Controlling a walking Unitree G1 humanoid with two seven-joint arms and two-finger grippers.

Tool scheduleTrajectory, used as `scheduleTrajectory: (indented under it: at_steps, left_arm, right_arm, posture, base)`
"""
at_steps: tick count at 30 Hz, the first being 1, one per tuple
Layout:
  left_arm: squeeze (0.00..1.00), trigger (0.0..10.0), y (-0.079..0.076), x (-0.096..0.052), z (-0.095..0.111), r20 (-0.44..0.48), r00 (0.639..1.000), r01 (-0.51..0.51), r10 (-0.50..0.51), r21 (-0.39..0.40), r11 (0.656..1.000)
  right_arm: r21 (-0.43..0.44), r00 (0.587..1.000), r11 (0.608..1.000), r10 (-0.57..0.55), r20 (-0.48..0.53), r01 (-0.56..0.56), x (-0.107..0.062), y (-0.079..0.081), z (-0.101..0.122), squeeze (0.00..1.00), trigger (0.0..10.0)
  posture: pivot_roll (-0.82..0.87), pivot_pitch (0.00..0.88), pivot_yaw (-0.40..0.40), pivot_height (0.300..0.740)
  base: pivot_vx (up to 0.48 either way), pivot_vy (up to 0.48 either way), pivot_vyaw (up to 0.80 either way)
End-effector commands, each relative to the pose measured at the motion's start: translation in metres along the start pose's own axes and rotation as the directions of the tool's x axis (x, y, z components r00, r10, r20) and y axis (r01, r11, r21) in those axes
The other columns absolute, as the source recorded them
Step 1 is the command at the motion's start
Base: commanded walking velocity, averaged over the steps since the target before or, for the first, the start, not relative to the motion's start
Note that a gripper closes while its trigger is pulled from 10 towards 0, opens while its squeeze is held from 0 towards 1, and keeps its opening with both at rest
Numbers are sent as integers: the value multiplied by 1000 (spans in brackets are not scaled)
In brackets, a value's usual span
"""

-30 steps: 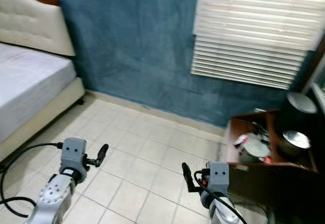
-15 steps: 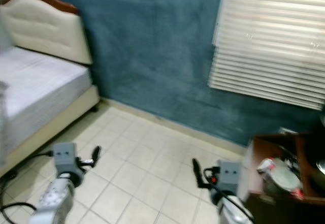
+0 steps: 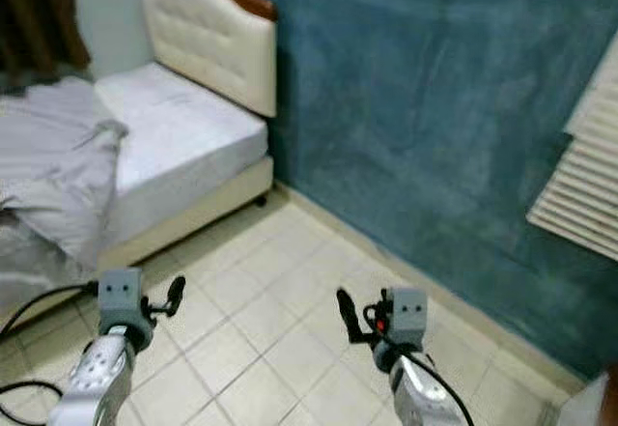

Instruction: Clean up the room

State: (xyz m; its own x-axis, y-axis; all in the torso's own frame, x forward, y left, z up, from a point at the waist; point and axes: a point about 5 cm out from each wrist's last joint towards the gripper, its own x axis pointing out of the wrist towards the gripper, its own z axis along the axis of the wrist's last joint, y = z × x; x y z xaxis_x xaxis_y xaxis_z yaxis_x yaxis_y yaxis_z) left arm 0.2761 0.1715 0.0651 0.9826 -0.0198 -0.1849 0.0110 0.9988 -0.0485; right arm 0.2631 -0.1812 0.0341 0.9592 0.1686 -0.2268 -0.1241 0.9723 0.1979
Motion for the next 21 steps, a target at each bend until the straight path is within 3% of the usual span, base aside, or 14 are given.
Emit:
scheduleTrajectory:
  at_steps: [1, 4, 18, 21]
  left_arm:
    - [0, 10000, 10, 1, 11, 47, 998, -30, 29, 10, 1000]
    - [0, 10000, 10, 3, 10, 33, 999, -39, 38, 39, 998]
    - [0, 10000, 13, 2, 2, -11, 998, -57, 59, 123, 991]
    - [0, 10000, 13, 1, 1, -7, 998, -62, 63, 142, 988]
  right_arm:
    - [15, 998, 998, 58, 9, -58, 3, 7, 0, 0, 10000]
    - [19, 993, 993, 118, 17, -119, 4, 11, 0, 0, 10000]
    - [60, 991, 989, 136, -8, -136, 7, 7, -10, 0, 10000]
    - [63, 991, 990, 132, -23, -130, 7, 4, -15, 0, 10000]
  posture:
    - [79, 0, -68, 740]
    - [78, 0, -66, 740]
    - [84, 0, -50, 740]
    - [87, 0, -51, 740]
  base:
    - [420, 0, 525]
    - [398, 270, 506]
    - [409, 249, 482]
    - [428, 0, 460]
